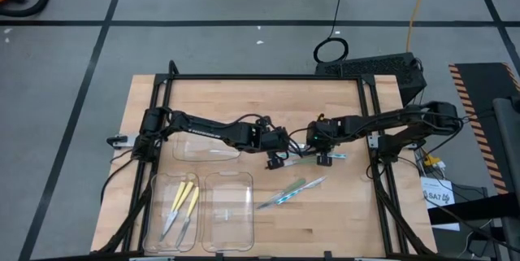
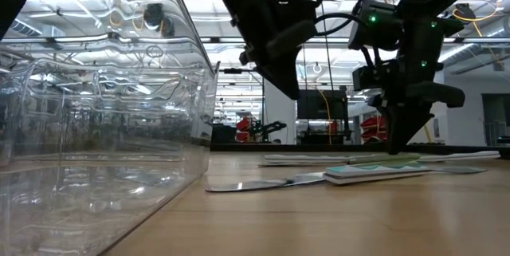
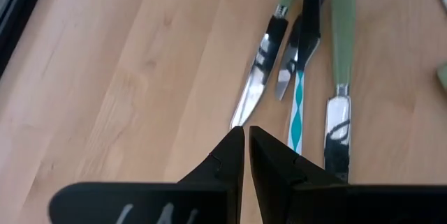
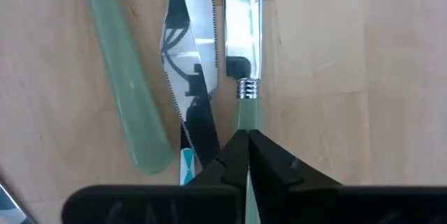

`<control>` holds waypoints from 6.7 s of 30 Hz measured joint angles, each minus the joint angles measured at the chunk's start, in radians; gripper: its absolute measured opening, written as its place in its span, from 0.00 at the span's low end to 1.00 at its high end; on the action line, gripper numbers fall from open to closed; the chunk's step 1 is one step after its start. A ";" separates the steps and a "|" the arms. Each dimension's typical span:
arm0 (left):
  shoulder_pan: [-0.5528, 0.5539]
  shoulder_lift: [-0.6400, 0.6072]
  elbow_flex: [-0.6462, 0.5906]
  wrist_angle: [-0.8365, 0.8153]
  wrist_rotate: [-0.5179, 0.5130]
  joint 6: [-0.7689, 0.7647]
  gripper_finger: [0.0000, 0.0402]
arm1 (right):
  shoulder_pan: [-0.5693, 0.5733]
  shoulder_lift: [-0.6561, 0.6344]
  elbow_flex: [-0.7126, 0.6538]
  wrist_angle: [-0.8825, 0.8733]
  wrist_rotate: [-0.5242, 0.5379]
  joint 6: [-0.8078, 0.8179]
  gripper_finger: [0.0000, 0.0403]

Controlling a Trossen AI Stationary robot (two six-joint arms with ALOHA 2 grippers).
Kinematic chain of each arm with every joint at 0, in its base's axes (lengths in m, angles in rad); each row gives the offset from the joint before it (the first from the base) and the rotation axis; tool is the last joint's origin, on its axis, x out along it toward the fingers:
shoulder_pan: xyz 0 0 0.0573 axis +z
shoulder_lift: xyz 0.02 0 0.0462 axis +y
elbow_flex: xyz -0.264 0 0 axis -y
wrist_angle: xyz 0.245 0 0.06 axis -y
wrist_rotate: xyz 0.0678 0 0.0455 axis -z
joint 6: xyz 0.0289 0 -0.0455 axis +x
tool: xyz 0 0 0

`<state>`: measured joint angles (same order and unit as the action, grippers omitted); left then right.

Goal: Sort silverware by color (type)
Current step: Put the bottom green table knife into the top transparent bin

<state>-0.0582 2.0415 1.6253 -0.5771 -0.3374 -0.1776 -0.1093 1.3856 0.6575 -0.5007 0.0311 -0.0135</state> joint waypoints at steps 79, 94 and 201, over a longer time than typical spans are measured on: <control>0.027 0.046 0.000 0.050 0.233 0.003 0.12 | 0.157 0.028 -0.028 -0.064 0.073 0.252 0.03; 0.041 0.108 0.000 0.101 0.183 0.142 0.37 | 0.170 0.029 -0.028 -0.043 0.076 0.237 0.03; 0.059 0.213 0.002 0.165 0.172 0.360 0.34 | 0.124 0.029 -0.027 -0.023 0.092 0.151 0.18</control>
<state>0.0004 2.2547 1.6276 -0.4124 -0.1657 0.1820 0.0149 1.4147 0.6302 -0.5241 0.1227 0.1375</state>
